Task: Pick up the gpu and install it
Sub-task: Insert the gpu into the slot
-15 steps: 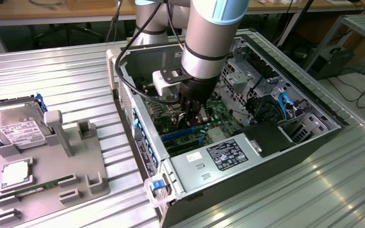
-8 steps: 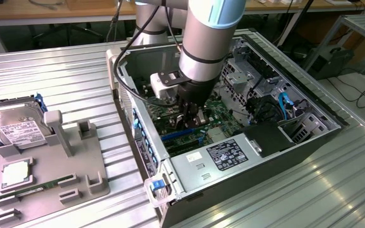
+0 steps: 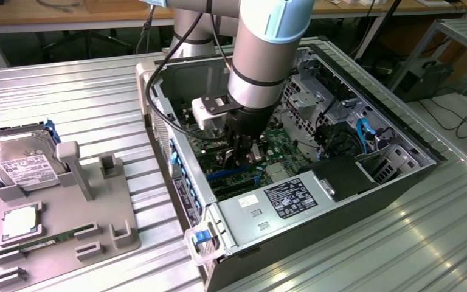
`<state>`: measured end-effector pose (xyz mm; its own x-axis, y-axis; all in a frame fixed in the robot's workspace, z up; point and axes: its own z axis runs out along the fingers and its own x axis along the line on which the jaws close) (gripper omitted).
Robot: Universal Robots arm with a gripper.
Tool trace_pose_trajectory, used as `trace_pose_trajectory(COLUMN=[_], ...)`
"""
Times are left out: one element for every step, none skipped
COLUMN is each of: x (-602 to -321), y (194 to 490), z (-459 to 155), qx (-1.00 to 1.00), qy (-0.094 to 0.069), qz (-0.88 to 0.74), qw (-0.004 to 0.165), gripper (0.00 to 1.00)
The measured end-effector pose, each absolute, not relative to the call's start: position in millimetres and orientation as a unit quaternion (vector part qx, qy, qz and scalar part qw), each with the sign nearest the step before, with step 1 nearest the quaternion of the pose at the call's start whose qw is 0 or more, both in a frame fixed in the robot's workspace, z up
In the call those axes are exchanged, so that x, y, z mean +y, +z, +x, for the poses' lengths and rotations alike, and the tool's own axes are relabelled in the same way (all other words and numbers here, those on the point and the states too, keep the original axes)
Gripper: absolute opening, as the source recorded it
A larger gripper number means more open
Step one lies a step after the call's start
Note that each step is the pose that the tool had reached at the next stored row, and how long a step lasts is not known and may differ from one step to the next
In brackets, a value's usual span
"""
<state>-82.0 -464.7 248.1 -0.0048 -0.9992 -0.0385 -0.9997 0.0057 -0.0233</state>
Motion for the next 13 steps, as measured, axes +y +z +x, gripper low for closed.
trace_pose_trajectory(x=[-464.7,-464.7,-464.7,-464.7,-464.7,-464.7,-464.6,-464.4,-464.4,-464.4,-464.4,-464.3,-464.3], y=[246.8,246.3,246.2,246.2,246.2,246.1,246.0,245.8,245.8,245.7,245.7,245.7,245.6], z=[-82.0,-82.0,-82.0,-82.0,-82.0,-82.0,-81.9,-81.8,-81.8,-81.7,-81.7,-81.7,-82.2], qx=[0.709,0.709,0.709,0.709,0.709,0.709,0.709,0.709,0.709,0.709,0.709,0.709,0.709], qy=[0.005,0.005,0.005,0.005,0.005,0.005,0.005,0.006,0.006,0.005,0.005,0.005,0.005], qz=[-0.705,-0.705,-0.705,-0.705,-0.705,-0.705,-0.705,-0.705,-0.705,-0.705,-0.705,-0.705,-0.705], qw=[0.022,0.022,0.022,0.022,0.022,0.022,0.022,0.022,0.022,0.022,0.022,0.022,0.022], gripper=[0.29,0.29,0.29,0.29,0.29,0.29,0.29,0.29,0.29,0.29,0.29,0.29,0.29])
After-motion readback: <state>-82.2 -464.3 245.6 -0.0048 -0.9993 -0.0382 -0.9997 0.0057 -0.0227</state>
